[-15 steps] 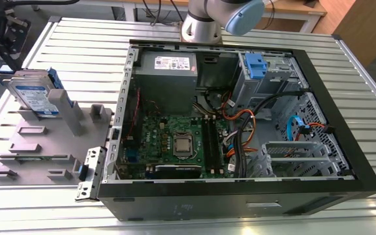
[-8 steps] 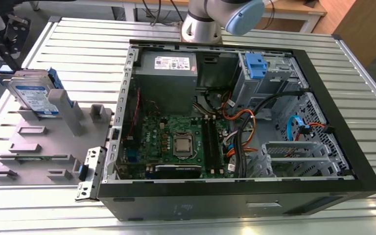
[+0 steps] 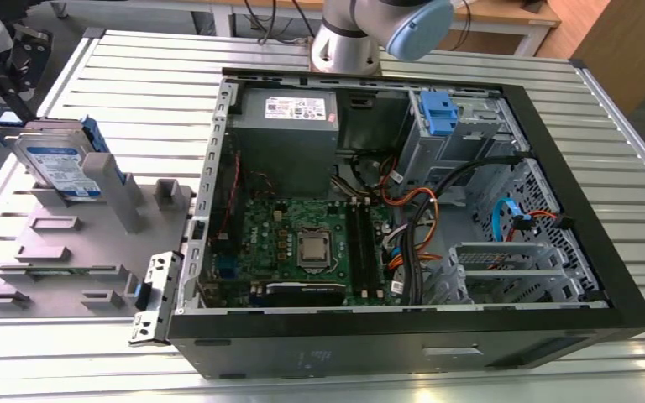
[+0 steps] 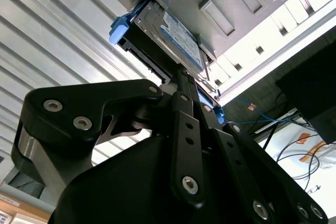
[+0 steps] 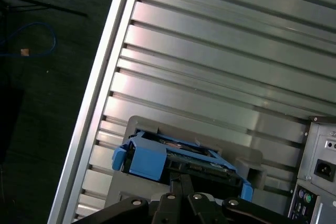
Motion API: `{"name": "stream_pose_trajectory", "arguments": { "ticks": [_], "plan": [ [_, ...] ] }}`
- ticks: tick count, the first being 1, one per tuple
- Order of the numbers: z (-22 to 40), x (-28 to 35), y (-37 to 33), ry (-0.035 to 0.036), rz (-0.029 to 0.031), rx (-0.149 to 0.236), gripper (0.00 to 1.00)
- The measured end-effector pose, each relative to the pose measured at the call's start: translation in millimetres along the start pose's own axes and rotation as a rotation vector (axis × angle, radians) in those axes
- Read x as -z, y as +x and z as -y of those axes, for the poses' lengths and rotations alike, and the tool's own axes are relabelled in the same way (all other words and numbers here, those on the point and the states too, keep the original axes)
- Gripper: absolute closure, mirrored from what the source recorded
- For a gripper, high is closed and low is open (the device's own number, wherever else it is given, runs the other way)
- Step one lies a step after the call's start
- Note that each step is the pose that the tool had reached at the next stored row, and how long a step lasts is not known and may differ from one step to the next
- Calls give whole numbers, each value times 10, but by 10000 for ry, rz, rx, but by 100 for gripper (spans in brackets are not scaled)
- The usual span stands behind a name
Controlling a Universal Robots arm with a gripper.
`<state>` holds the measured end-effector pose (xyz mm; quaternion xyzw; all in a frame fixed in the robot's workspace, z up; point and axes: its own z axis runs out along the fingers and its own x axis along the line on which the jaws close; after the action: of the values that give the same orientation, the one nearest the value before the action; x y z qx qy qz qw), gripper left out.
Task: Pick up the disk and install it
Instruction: 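Pick up the disk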
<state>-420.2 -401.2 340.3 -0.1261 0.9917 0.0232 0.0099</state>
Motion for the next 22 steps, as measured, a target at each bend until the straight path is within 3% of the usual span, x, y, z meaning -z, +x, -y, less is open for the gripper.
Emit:
{"name": "stream_pose_trajectory", "arguments": {
  "ticks": [7,12,22],
  "plan": [
    [0,0,0,0,0,5,89],
    [0,0,0,-8,-13,323,89],
    [0,0,0,0,13,325,89]
  ]
}}
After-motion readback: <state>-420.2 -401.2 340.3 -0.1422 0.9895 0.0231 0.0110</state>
